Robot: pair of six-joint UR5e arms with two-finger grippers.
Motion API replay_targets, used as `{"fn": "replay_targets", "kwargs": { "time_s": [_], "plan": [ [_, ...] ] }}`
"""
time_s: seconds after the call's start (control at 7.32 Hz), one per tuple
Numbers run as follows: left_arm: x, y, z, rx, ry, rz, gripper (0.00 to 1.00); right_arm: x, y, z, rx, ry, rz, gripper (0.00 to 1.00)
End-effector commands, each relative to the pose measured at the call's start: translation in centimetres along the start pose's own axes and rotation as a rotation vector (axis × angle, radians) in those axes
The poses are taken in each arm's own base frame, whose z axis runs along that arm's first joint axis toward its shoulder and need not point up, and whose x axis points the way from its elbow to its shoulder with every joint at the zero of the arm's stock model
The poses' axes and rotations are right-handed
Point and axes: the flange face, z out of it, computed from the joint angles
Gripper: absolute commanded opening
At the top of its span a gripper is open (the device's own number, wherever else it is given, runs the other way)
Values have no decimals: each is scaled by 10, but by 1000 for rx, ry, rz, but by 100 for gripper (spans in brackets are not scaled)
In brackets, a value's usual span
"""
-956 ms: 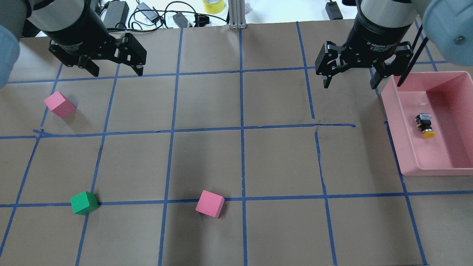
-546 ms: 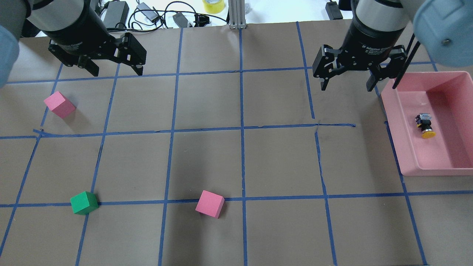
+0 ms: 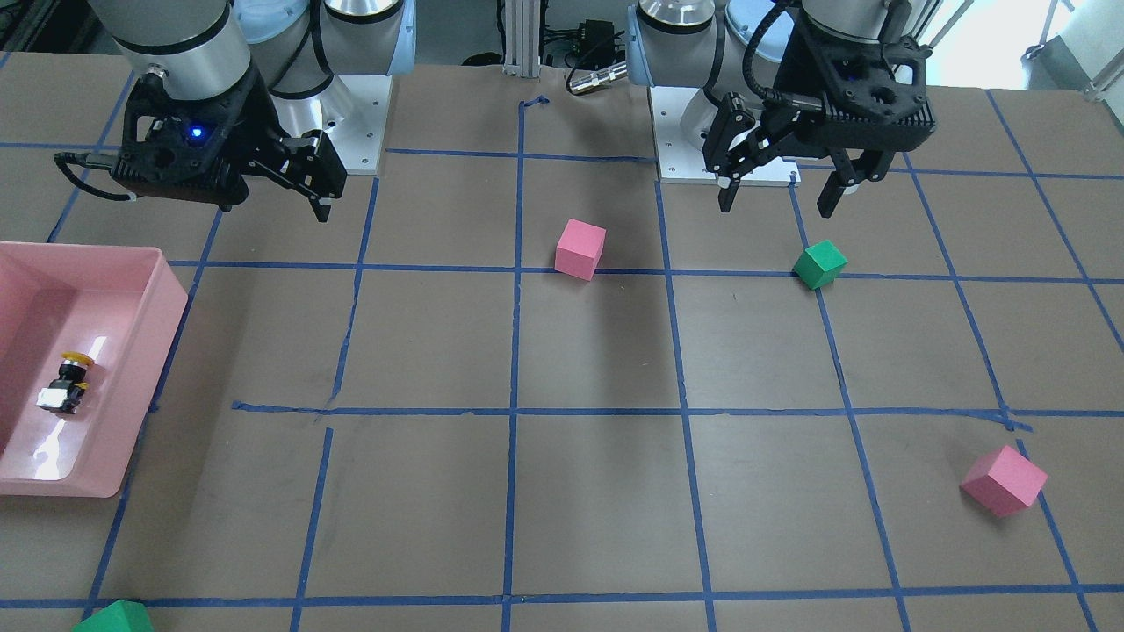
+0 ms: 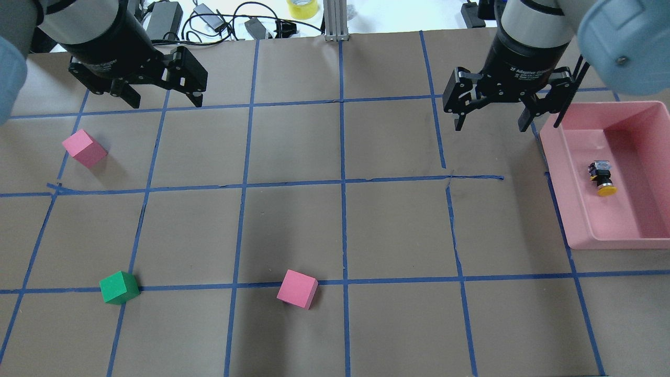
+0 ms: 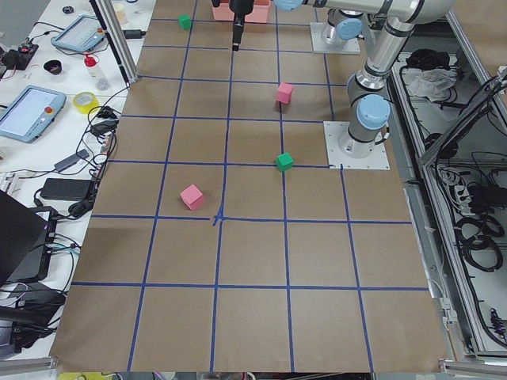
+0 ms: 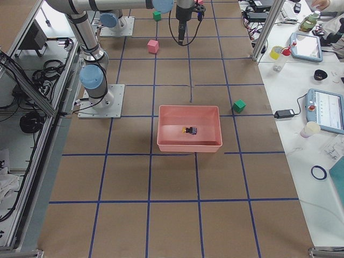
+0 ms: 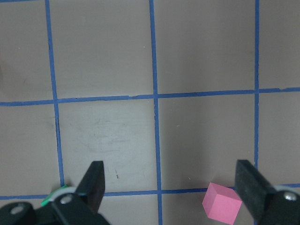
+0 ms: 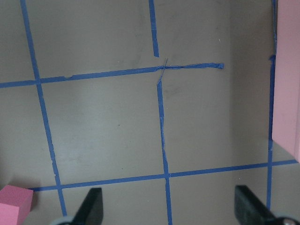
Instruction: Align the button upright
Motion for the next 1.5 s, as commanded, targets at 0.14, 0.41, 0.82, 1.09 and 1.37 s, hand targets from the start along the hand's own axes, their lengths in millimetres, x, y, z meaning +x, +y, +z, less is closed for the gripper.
{"fn": "replay_targets", "kwargs": {
  "time_s": [0.14,0.41,0.82,1.09,1.37],
  "plan": [
    [-1,0,1,-1,-1,-1,100,1,-3,8,-14,5,4,100],
    [-1,-1,1,-1,-1,-3,100,10,-7,10,-17,18,14,100],
    [-1,0,-1,2,-4,-1,100,125,-41,16,-23,20,-72,100],
    [-1,1,-1,0,-4,-1,100,208,-50,19,-11,9,-203,100],
    [-1,1,-1,0,-4,-1,100,281,-68,54,-25,-7,-287,100]
  ]
}}
